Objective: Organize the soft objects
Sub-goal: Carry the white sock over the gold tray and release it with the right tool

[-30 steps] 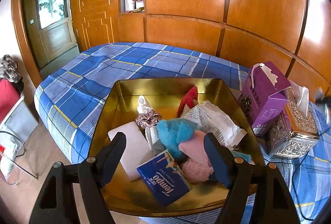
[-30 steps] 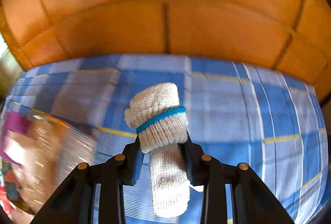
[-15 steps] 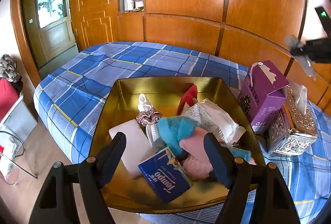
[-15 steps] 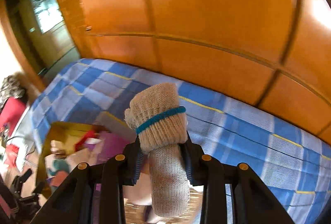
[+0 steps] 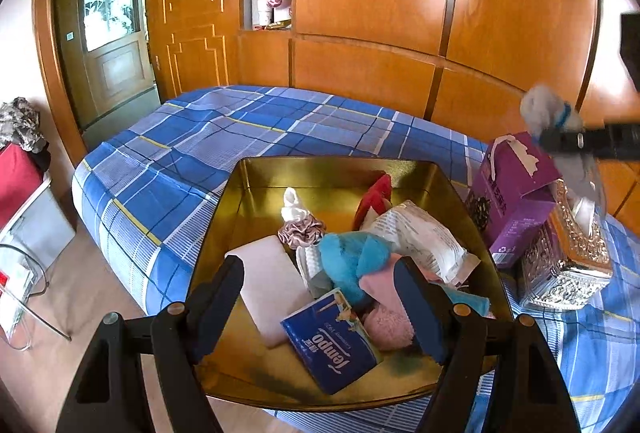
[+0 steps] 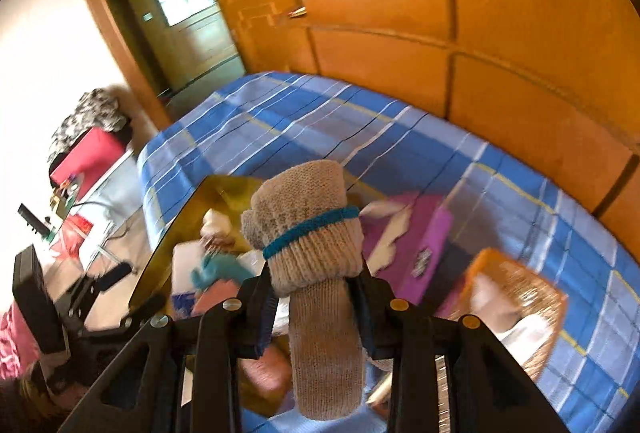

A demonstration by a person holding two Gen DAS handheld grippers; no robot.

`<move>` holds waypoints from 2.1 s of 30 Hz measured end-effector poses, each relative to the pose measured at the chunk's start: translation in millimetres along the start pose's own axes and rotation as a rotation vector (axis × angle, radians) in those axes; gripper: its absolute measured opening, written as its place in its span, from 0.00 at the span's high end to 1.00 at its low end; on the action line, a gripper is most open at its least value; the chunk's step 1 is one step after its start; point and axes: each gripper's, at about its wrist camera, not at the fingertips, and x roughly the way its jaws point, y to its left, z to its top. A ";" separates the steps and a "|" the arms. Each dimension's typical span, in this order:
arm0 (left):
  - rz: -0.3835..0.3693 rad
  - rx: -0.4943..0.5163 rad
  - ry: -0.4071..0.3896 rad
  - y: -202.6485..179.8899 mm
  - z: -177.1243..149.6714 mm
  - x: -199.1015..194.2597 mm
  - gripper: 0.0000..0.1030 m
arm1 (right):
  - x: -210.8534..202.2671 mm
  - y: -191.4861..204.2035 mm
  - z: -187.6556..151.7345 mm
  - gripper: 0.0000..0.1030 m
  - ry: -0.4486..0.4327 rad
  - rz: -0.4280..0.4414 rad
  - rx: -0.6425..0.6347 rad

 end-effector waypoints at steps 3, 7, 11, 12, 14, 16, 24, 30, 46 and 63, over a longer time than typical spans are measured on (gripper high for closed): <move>0.004 -0.007 -0.002 1.2 -0.2 0.0 0.24 | 11.5 17.5 -17.2 0.68 0.014 0.012 -0.047; 0.006 -0.009 -0.003 1.3 -1.0 0.1 0.24 | 35.9 43.5 -32.2 0.68 0.064 0.016 -0.125; 0.009 -0.012 0.000 2.7 -1.5 1.6 0.24 | 63.8 55.3 -31.2 0.68 0.106 -0.037 -0.163; 0.008 -0.016 0.004 3.3 -2.0 2.8 0.24 | 70.7 57.2 -29.4 0.68 0.113 -0.058 -0.174; 0.009 -0.019 0.008 4.7 -2.2 4.3 0.24 | 89.4 59.4 -25.2 0.68 0.141 -0.091 -0.191; 0.010 -0.019 0.013 5.6 -2.7 6.6 0.24 | 107.0 61.8 -20.7 0.68 0.170 -0.119 -0.211; 0.010 -0.036 0.021 10.1 -1.9 10.1 0.24 | 157.2 63.4 -2.3 0.68 0.195 -0.226 -0.236; 0.010 -0.041 0.023 11.5 -1.5 11.2 0.24 | 163.1 59.7 0.4 0.67 0.166 -0.243 -0.215; 0.016 -0.051 0.005 12.8 0.2 4.9 0.17 | 126.4 72.6 -9.1 0.48 0.049 -0.236 -0.203; -0.001 -0.003 -0.030 -9.1 -1.9 -13.0 0.10 | 42.7 62.7 -50.6 0.44 -0.165 -0.327 -0.096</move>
